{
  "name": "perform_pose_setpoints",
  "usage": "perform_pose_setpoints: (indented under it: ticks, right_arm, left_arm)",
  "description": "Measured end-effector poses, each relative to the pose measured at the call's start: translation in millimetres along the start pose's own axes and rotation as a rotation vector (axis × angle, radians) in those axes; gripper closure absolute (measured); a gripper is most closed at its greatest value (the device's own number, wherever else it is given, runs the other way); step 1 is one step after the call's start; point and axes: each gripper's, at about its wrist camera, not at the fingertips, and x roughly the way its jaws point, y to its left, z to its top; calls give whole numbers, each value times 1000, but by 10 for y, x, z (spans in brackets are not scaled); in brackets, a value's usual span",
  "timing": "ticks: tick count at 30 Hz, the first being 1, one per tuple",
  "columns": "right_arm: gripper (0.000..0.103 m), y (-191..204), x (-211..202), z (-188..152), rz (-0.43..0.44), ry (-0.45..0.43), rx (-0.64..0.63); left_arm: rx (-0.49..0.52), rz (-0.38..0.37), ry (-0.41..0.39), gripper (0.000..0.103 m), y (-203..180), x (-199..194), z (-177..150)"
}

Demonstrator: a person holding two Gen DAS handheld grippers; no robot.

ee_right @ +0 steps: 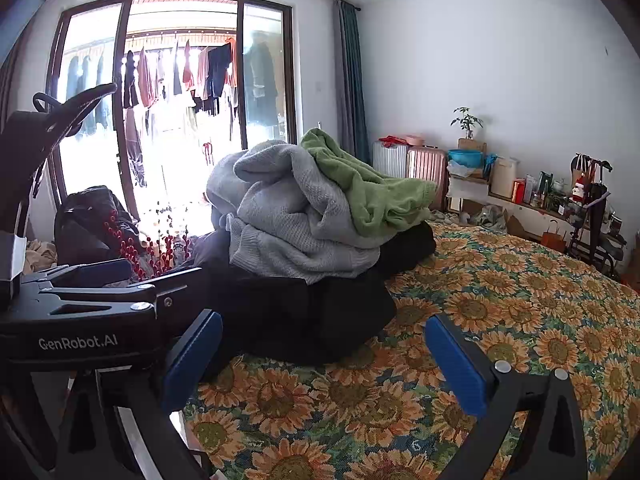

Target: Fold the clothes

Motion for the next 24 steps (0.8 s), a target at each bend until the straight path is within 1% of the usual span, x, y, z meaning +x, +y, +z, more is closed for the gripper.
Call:
perform_pose_setpoints:
  ticks: [9, 24]
  right_arm:
    - [0, 18, 6, -19, 9, 0, -1]
    - [0, 33, 47, -32, 12, 16, -13]
  left_arm:
    - [2, 29, 13, 0, -37, 43, 15]
    - [11, 35, 35, 0, -60, 93, 36]
